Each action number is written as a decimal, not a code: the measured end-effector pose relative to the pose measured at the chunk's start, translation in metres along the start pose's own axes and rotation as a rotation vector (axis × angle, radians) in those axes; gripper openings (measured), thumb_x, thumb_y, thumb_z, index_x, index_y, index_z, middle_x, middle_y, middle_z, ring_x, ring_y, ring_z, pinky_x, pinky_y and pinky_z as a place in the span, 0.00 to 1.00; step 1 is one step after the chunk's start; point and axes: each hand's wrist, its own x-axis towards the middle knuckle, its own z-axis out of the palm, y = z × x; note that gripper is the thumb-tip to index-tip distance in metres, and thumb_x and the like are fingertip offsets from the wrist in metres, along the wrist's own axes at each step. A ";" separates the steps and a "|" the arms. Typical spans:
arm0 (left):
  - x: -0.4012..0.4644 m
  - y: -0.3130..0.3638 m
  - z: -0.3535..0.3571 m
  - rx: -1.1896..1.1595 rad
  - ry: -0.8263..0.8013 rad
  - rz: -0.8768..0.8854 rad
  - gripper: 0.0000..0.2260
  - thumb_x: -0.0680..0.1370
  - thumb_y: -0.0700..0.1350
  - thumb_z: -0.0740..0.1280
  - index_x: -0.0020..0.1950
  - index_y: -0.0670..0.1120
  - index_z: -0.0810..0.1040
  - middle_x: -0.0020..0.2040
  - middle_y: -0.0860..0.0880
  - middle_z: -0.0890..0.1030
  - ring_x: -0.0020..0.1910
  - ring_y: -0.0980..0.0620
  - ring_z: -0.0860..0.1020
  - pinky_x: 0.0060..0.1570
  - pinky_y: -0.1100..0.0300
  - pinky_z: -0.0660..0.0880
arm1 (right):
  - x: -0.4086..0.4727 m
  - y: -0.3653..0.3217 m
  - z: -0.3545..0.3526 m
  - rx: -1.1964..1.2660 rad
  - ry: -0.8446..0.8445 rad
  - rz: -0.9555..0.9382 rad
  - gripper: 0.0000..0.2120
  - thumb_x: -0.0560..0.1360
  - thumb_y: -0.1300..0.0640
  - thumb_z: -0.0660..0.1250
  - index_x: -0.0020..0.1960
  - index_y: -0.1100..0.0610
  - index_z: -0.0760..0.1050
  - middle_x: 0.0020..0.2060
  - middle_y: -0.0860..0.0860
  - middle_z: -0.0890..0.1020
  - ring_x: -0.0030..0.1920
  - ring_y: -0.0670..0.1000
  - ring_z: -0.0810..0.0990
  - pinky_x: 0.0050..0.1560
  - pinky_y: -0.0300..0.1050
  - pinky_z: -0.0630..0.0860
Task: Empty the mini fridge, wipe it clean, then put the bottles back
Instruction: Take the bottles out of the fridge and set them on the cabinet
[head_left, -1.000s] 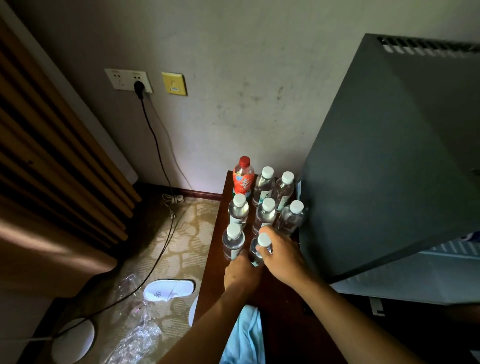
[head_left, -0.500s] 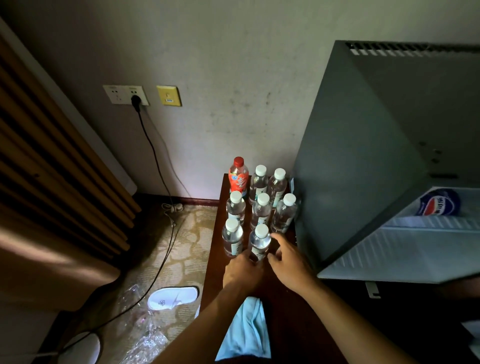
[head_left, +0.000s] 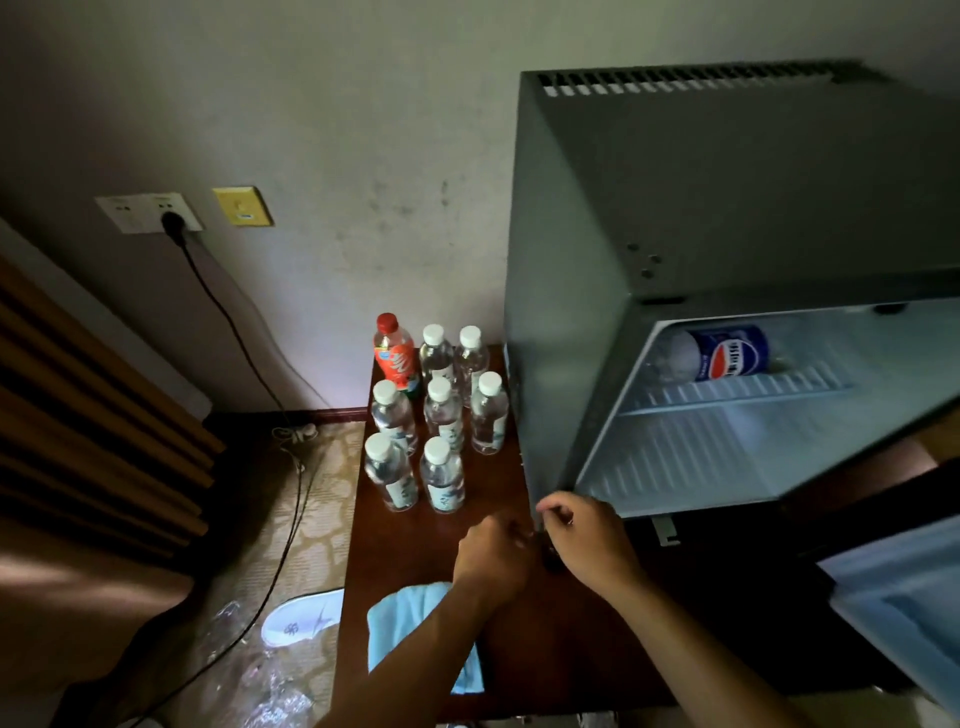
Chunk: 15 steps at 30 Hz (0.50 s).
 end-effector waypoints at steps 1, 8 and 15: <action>-0.001 0.009 0.005 -0.010 -0.005 0.013 0.15 0.71 0.55 0.65 0.54 0.53 0.81 0.53 0.51 0.85 0.55 0.48 0.81 0.51 0.58 0.75 | 0.000 0.006 -0.008 0.002 0.010 -0.002 0.07 0.77 0.54 0.65 0.46 0.43 0.79 0.40 0.38 0.79 0.43 0.39 0.79 0.39 0.32 0.72; 0.002 0.053 0.042 -0.008 -0.039 -0.014 0.12 0.72 0.54 0.62 0.51 0.56 0.81 0.50 0.51 0.85 0.51 0.49 0.82 0.45 0.61 0.73 | 0.010 0.041 -0.053 -0.009 0.031 0.014 0.06 0.76 0.54 0.65 0.45 0.45 0.79 0.39 0.40 0.80 0.41 0.44 0.78 0.40 0.39 0.73; 0.007 0.090 0.073 -0.014 0.033 -0.079 0.09 0.75 0.57 0.64 0.53 0.59 0.80 0.54 0.51 0.84 0.53 0.48 0.81 0.47 0.61 0.72 | 0.038 0.071 -0.088 0.042 -0.022 -0.050 0.06 0.76 0.53 0.65 0.48 0.43 0.78 0.38 0.39 0.79 0.39 0.42 0.78 0.36 0.33 0.68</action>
